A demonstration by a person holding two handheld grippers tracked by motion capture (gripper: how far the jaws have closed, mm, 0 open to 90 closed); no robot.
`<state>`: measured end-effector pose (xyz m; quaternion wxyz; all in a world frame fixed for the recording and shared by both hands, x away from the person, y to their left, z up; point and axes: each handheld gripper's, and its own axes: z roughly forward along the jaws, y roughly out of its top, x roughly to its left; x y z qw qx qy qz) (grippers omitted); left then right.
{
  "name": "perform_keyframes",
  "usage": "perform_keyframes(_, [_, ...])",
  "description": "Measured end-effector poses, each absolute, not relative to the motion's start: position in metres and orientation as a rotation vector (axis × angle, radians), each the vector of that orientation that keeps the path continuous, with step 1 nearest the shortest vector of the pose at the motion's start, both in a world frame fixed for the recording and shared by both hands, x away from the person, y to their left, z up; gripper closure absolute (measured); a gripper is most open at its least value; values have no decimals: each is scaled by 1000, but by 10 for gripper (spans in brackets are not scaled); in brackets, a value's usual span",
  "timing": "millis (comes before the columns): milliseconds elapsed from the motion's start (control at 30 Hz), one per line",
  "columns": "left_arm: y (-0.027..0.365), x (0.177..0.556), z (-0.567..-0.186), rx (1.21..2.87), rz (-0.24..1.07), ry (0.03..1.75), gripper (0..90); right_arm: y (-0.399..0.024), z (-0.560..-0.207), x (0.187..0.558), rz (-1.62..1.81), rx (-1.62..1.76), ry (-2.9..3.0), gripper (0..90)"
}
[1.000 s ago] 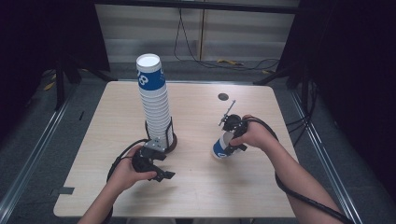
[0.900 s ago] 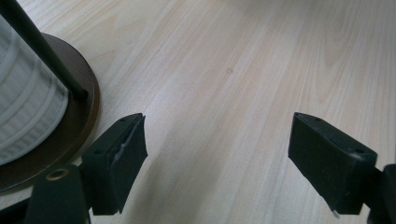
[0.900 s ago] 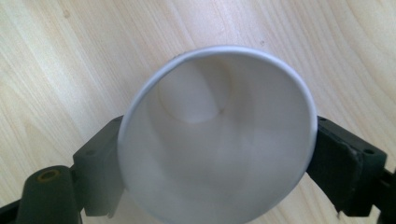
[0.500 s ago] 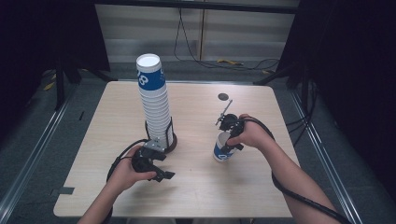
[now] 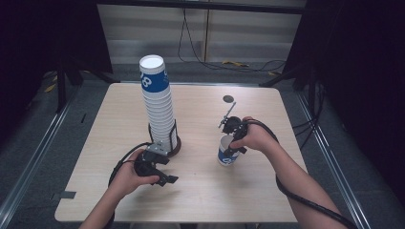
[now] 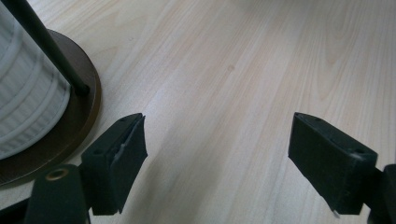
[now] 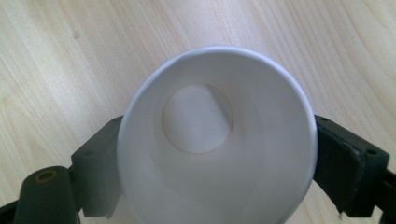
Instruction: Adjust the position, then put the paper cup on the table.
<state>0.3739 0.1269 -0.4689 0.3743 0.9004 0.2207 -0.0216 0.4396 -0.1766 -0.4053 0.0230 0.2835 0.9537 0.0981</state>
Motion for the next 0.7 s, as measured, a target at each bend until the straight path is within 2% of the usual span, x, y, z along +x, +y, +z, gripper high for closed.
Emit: perform_keyframes(700, [137,371,-468,2312,-41,581,191,-174,-412,439,358,871,2982,126])
